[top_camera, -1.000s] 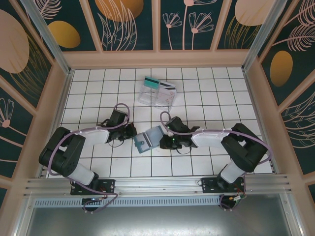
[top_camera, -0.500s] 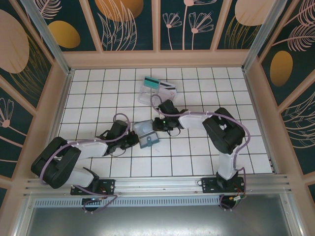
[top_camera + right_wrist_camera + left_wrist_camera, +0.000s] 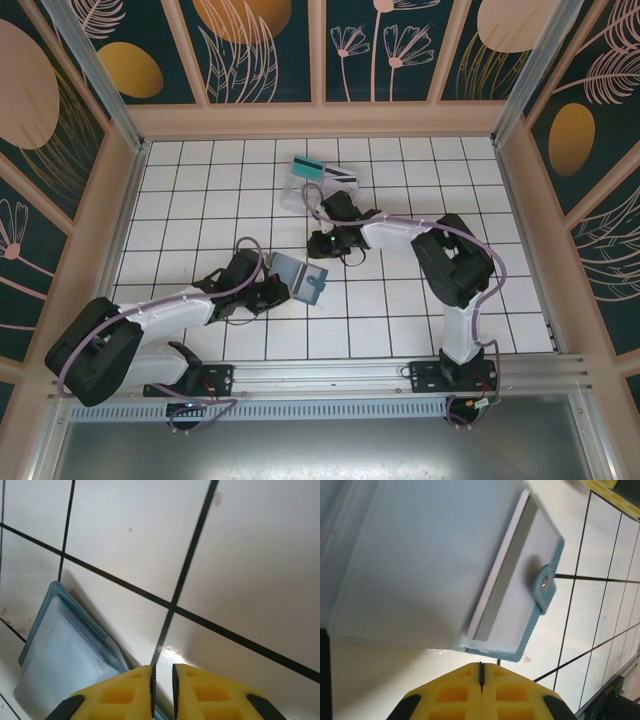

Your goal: Put the credit cards into the card holder

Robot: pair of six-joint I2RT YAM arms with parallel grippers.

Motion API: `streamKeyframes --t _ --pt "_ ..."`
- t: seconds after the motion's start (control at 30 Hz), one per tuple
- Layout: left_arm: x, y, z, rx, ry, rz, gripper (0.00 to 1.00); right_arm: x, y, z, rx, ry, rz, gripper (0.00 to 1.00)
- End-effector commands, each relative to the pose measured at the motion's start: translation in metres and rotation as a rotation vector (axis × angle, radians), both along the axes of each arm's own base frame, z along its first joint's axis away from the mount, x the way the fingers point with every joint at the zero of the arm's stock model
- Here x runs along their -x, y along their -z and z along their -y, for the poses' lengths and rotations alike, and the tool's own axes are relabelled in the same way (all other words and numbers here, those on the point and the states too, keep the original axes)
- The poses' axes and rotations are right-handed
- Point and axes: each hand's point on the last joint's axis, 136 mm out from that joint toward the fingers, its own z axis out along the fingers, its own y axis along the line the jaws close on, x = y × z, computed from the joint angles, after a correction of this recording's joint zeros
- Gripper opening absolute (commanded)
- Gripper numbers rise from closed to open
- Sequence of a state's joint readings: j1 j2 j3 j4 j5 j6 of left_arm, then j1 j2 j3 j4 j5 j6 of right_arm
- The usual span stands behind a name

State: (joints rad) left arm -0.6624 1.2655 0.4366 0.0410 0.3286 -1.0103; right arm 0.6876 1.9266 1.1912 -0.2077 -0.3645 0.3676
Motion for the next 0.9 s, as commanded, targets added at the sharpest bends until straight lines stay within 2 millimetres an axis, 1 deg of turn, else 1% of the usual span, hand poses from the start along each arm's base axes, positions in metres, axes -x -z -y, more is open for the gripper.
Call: streamKeyframes --t 0.0,0.13,0.23,0.3,0.33,0.37,0.4,0.43,0.47,0.5,0.57,0.63,0.67,0.7,0.8,0.87 --pt "-0.012 -0.024 -0.004 -0.077 0.004 0.05 0.04 -0.003 -0.043 0.006 -0.019 -0.019 0.077 0.2" --pt "-0.035 -0.052 -0.009 -0.129 -0.013 0.134 0.05 -0.001 -0.06 0.022 -0.041 0.02 0.105 0.2" --pt "-0.067 -0.072 -0.02 -0.187 -0.035 0.216 0.11 -0.008 -0.077 0.046 -0.06 0.09 0.16 0.21" --pt "-0.092 -0.086 -0.022 -0.201 -0.041 0.269 0.12 -0.02 -0.09 0.067 -0.063 0.144 0.21 0.25" --pt "-0.104 -0.092 -0.023 -0.207 -0.047 0.292 0.16 -0.022 -0.096 0.072 -0.063 0.154 0.231 0.27" --pt "-0.116 -0.098 -0.022 -0.211 -0.044 0.317 0.19 -0.034 -0.103 0.088 -0.062 0.194 0.256 0.33" --pt "-0.131 -0.104 -0.02 -0.218 -0.04 0.349 0.25 -0.043 -0.108 0.098 -0.062 0.215 0.273 0.39" --pt "-0.14 -0.101 -0.023 -0.242 -0.043 0.354 0.31 -0.05 -0.112 0.106 -0.059 0.23 0.286 0.43" --pt "-0.16 -0.114 -0.021 -0.251 -0.051 0.392 0.33 -0.06 -0.115 0.115 -0.05 0.248 0.302 0.48" --pt "-0.175 -0.119 -0.021 -0.262 -0.053 0.416 0.36 -0.07 -0.116 0.124 -0.043 0.264 0.311 0.53" --pt "-0.202 -0.124 -0.024 -0.282 -0.07 0.436 0.4 -0.086 -0.117 0.134 -0.027 0.271 0.332 0.59" --pt "-0.227 -0.13 -0.027 -0.287 -0.087 0.467 0.45 -0.101 -0.115 0.139 -0.01 0.264 0.342 0.65" --pt "-0.239 -0.13 -0.029 -0.284 -0.094 0.472 0.49 -0.107 -0.113 0.138 -0.002 0.243 0.35 0.69" --pt "-0.251 -0.127 -0.029 -0.275 -0.09 0.467 0.5 -0.113 -0.11 0.137 0.014 0.233 0.355 0.74" --pt "-0.276 -0.121 -0.027 -0.245 -0.074 0.457 0.52 -0.126 -0.101 0.131 0.037 0.192 0.35 0.78" --pt "-0.286 -0.117 -0.025 -0.242 -0.059 0.461 0.54 -0.133 -0.095 0.127 0.051 0.174 0.346 0.8"
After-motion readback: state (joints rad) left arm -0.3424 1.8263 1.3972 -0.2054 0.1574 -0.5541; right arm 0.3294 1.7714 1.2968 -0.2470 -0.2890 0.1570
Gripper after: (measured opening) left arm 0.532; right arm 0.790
